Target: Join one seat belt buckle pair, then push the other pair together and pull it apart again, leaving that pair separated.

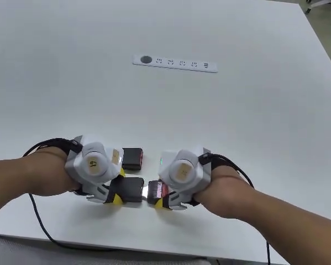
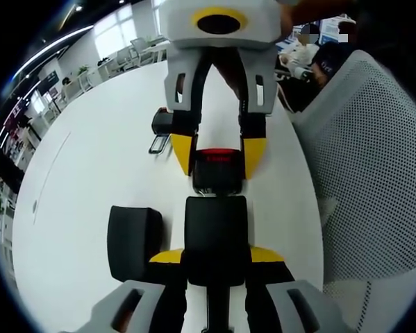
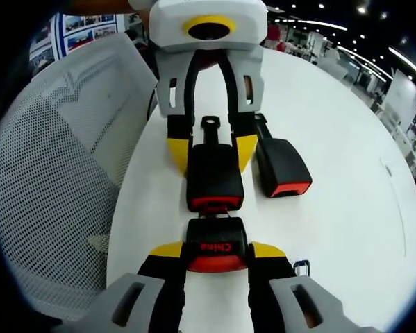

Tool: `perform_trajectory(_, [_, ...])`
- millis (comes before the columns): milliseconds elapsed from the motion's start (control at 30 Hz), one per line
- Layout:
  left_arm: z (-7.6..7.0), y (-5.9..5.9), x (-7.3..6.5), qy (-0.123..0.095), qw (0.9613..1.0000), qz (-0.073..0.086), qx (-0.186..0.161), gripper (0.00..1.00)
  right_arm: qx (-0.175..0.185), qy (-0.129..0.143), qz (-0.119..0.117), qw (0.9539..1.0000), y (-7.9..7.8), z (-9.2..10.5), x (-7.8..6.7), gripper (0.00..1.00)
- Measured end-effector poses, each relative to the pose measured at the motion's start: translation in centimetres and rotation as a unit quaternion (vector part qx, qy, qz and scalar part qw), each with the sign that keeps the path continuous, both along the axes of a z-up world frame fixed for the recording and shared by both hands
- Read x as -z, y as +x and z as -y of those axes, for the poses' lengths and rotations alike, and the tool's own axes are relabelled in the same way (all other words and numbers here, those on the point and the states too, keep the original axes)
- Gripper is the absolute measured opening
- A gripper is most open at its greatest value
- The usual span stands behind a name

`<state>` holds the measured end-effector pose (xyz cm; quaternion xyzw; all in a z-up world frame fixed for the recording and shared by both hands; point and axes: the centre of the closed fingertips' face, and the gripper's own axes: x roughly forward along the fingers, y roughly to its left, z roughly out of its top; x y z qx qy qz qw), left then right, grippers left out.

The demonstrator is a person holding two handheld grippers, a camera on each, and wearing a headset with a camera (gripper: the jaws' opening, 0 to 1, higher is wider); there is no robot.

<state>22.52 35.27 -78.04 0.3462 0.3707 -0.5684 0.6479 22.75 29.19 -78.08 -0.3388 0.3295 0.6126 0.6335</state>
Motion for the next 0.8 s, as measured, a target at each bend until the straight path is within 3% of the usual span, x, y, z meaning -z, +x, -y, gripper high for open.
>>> perform_trajectory(433, [-0.10,0.14,0.18,-0.004,1.0000,0.000,-0.003,0.32,0.011,0.009,0.004,0.9999,-0.17,-0.35,-0.65,0.30])
perform_trajectory(567, [-0.16,0.25,0.21,0.000,1.0000,0.001,-0.001,0.32,0.012,0.008,0.005,0.9999,-0.26,-0.25,-0.41,0.30])
perform_trajectory(800, [-0.22,0.20,0.03,-0.013,0.9998,0.002,-0.017,0.32,0.005,0.008,0.009,0.9999,-0.14,-0.06,-0.08,0.30])
